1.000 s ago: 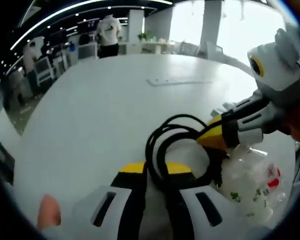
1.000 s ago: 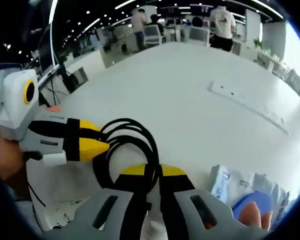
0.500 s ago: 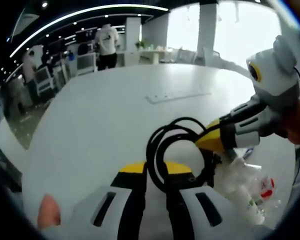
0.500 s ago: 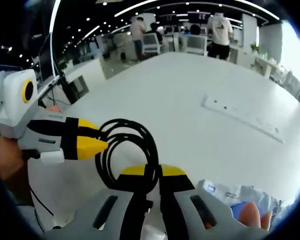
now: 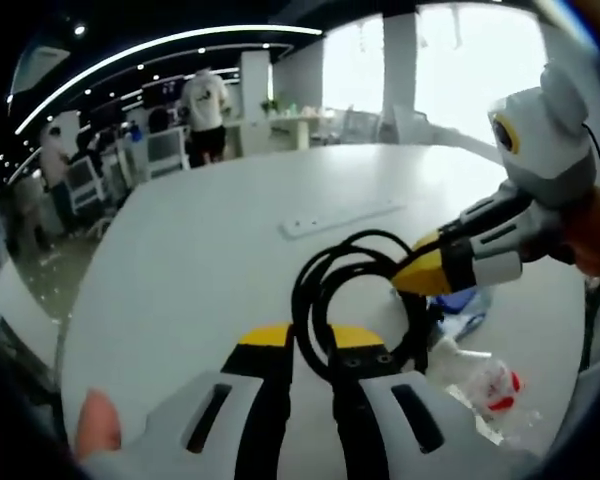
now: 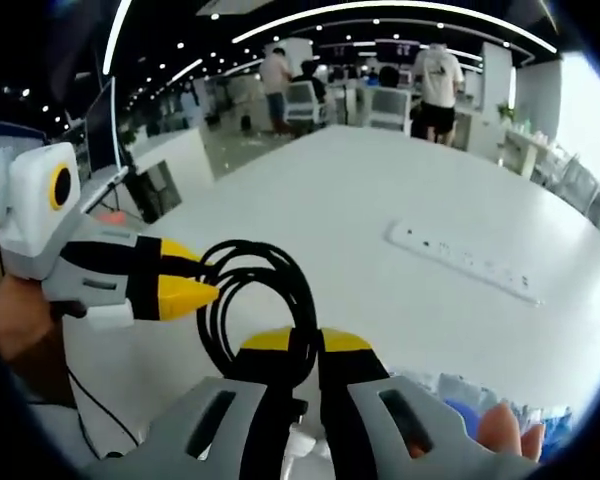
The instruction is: Arrange the tabletop items into an orderly group along one side of the table until the central work area is clear of visible clutter.
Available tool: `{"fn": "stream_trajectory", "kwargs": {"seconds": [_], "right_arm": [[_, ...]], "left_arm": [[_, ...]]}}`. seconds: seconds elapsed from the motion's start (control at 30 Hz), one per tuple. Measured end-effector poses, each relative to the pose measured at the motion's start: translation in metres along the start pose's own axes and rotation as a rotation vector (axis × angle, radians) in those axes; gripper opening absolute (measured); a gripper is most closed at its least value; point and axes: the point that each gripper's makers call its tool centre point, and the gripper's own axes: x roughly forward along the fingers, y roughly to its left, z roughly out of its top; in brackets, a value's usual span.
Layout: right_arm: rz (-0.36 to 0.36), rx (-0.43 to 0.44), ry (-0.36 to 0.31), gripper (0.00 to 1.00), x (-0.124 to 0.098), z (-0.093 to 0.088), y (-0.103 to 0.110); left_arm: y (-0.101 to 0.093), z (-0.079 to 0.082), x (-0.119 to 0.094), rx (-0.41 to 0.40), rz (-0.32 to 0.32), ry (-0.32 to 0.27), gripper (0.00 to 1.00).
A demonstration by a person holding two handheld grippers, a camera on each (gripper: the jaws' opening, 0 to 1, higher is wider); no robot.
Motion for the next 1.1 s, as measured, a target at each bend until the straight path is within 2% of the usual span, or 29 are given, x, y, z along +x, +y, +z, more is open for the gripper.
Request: {"fn": "stream_trajectory", "kwargs": {"seconds": [0.37, 0.57, 0.9, 1.1], "right_arm": [[-0.015, 0.016, -0.009, 0.07, -0.041, -0.009, -0.006], [-0.035, 0.015, -0.017, 0.07, -0.07, -0.019, -0.011], [-0.069, 0.011, -0.008, 0.07, -0.123, -0.052, -0.027], [-0.06, 0.036, -0.006, 0.07, -0.154, -0.076, -0.038]], "left_arm": [[-0.035, 0.014, -0.016, 0.05, -0.042, -0.019, 0.11], [-0.061, 0.023, -0.024, 0.085, -0.073, -0.031, 0.11], [-0.123, 0.024, -0.032, 0.138, -0.161, -0.04, 0.11], [-0.165, 0.022, -0.038, 0.153, -0.229, -0.042, 0.11]]}}
